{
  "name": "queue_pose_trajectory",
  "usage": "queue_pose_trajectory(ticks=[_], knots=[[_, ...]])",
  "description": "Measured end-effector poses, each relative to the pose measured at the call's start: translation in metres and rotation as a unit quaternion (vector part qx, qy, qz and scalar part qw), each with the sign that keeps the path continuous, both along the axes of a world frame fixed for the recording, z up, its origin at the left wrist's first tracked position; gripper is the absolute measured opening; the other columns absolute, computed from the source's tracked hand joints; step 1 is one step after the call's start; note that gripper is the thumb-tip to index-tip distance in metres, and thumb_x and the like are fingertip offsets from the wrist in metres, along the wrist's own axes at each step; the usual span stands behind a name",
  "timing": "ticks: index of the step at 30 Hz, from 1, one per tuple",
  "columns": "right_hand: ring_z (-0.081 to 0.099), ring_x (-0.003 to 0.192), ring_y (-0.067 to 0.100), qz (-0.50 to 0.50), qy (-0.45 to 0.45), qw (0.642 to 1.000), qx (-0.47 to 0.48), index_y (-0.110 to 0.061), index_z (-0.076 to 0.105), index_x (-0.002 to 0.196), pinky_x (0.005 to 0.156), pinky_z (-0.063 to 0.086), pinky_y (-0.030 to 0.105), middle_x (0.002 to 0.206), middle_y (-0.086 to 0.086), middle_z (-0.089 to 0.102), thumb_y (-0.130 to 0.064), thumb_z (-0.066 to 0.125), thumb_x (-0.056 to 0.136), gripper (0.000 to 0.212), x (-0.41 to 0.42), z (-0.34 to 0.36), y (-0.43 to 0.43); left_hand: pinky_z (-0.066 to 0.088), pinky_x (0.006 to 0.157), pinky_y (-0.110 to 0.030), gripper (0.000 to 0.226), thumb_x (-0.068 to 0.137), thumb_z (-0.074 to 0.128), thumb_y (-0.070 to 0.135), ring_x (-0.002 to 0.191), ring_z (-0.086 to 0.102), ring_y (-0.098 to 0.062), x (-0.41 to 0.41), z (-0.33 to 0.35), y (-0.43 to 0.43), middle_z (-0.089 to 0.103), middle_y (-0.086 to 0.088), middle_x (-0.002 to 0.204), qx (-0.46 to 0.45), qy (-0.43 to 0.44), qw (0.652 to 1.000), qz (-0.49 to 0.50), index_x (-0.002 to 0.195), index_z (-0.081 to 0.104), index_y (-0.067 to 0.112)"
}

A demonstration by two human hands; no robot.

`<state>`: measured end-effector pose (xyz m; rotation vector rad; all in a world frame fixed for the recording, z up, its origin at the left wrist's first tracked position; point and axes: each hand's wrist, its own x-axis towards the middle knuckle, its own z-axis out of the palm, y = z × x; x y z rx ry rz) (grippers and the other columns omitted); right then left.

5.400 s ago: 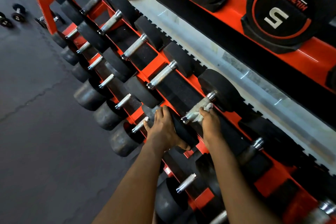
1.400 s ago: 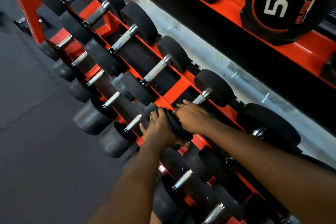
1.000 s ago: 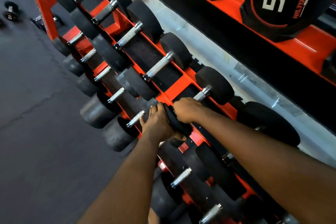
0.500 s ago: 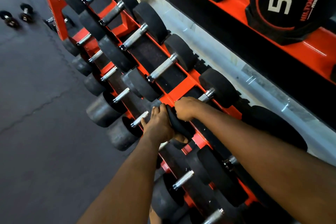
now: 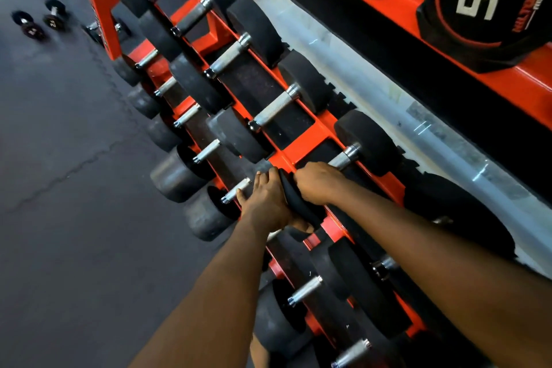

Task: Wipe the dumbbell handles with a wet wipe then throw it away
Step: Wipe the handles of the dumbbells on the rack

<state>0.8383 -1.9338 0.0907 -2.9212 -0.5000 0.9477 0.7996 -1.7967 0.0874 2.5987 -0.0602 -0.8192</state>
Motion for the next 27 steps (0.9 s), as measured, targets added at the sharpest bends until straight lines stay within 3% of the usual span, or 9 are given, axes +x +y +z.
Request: queue_pose_trajectory(ticks=[3,6,9,12,15,16,17,22,27], knots=[[0.060,0.097,0.031,-0.003,-0.112,0.989,0.099,-0.009,0.066,0.093,0.087,0.038,0.030,0.092,0.012,0.068,-0.006,0.050,0.084,0.019,-0.024,-0.017,-0.023,0.012,0.116,-0.067,0.130,0.040,0.095,0.058,0.146,0.028,-0.020,-0.002,-0.002,-0.002,0.033,0.003,0.148,-0.011,-0.006,1.000,-0.001,0.143,0.025,0.021],[0.063,0.088,0.030,-0.096,-0.177,0.951,0.235,-0.012,0.073,0.092,0.086,0.048,0.037,0.085,0.009,0.068,-0.006,0.055,0.084,0.021,-0.039,-0.032,-0.021,0.014,0.115,-0.070,0.125,0.038,0.094,0.060,0.145,0.030,-0.020,0.001,-0.005,0.001,0.035,0.004,0.145,-0.010,-0.005,1.000,0.001,0.138,0.030,0.022],[0.068,0.091,0.024,-0.230,-0.201,0.908,0.287,-0.019,0.075,0.099,0.078,0.055,0.035,0.095,0.002,0.073,-0.008,0.056,0.084,0.026,-0.066,-0.027,-0.008,0.013,0.116,-0.071,0.129,0.038,0.094,0.061,0.148,0.025,-0.021,-0.001,-0.008,0.002,0.033,0.003,0.150,-0.011,-0.008,1.000,0.005,0.141,0.027,0.021],[0.069,0.095,0.022,-0.494,-0.224,0.778,0.317,-0.016,0.076,0.100,0.081,0.051,0.025,0.100,0.004,0.076,0.000,0.055,0.083,0.032,-0.090,-0.019,-0.007,0.010,0.117,-0.070,0.143,0.038,0.094,0.060,0.153,0.016,-0.021,-0.001,-0.011,0.002,0.025,0.000,0.159,-0.012,-0.005,1.000,0.005,0.151,0.017,0.019],[0.067,0.095,0.031,-0.718,-0.176,0.599,0.308,-0.008,0.075,0.098,0.087,0.054,0.039,0.101,0.014,0.073,-0.001,0.053,0.087,0.026,-0.078,-0.025,0.001,0.007,0.118,-0.069,0.148,0.039,0.095,0.059,0.153,0.016,-0.021,-0.001,-0.011,0.004,0.023,-0.002,0.161,-0.017,0.002,1.000,0.012,0.154,0.012,0.019],[0.067,0.092,0.031,-0.753,-0.157,0.553,0.321,-0.007,0.074,0.096,0.085,0.055,0.041,0.099,0.013,0.073,-0.002,0.054,0.087,0.022,-0.067,-0.033,0.007,0.007,0.118,-0.069,0.146,0.039,0.095,0.058,0.153,0.016,-0.021,-0.001,-0.011,0.004,0.023,-0.001,0.161,-0.018,0.003,1.000,0.011,0.153,0.012,0.019],[0.067,0.089,0.030,-0.768,-0.131,0.532,0.331,-0.006,0.072,0.095,0.083,0.056,0.041,0.097,0.012,0.072,-0.003,0.056,0.087,0.019,-0.057,-0.038,0.014,0.007,0.118,-0.069,0.143,0.040,0.095,0.057,0.153,0.017,-0.021,-0.001,-0.009,0.003,0.024,-0.001,0.160,-0.019,0.004,1.000,0.011,0.152,0.014,0.019],[0.067,0.083,0.028,-0.742,0.011,0.516,0.428,-0.012,0.064,0.082,0.082,0.057,0.042,0.093,0.013,0.071,-0.003,0.055,0.081,0.013,-0.047,-0.072,0.018,0.009,0.118,-0.069,0.140,0.039,0.095,0.056,0.150,0.023,-0.020,0.000,-0.008,0.002,0.028,0.002,0.155,-0.029,-0.003,0.999,0.014,0.149,0.017,0.021],[0.069,0.081,0.026,-0.697,0.032,0.513,0.501,-0.012,0.072,0.086,0.079,0.059,0.040,0.093,0.014,0.074,0.003,0.052,0.087,0.025,-0.068,-0.058,0.007,0.012,0.116,-0.071,0.134,0.036,0.095,0.058,0.148,0.028,-0.021,-0.001,-0.008,0.000,0.034,0.002,0.152,-0.025,-0.008,1.000,0.009,0.144,0.024,0.021]])
